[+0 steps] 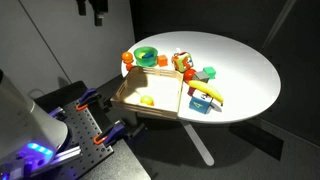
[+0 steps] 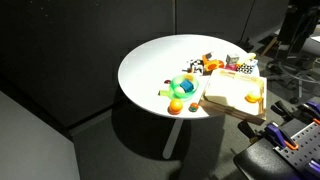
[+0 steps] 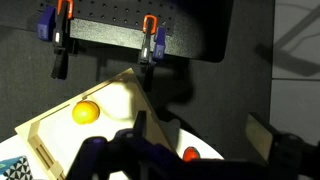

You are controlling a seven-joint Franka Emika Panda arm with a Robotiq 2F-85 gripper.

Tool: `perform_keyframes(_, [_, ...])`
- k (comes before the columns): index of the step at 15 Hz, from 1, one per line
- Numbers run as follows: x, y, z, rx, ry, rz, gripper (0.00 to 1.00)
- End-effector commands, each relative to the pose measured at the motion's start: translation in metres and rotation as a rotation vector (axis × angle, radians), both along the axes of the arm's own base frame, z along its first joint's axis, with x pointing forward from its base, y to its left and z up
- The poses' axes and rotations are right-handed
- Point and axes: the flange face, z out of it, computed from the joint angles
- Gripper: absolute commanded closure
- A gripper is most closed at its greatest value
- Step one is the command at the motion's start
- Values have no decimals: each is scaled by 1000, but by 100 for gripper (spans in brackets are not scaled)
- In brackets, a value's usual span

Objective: Put one square plush toy in the box

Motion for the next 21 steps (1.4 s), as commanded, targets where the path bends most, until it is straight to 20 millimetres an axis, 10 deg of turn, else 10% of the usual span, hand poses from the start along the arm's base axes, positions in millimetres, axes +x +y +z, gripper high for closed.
perform_keyframes(1, [0, 0, 1, 0, 1, 0, 0])
perform_keyframes(12, [21, 3, 15, -3, -61, -46, 0])
perform_keyframes(21, [75, 22, 30, -33, -200, -164, 0])
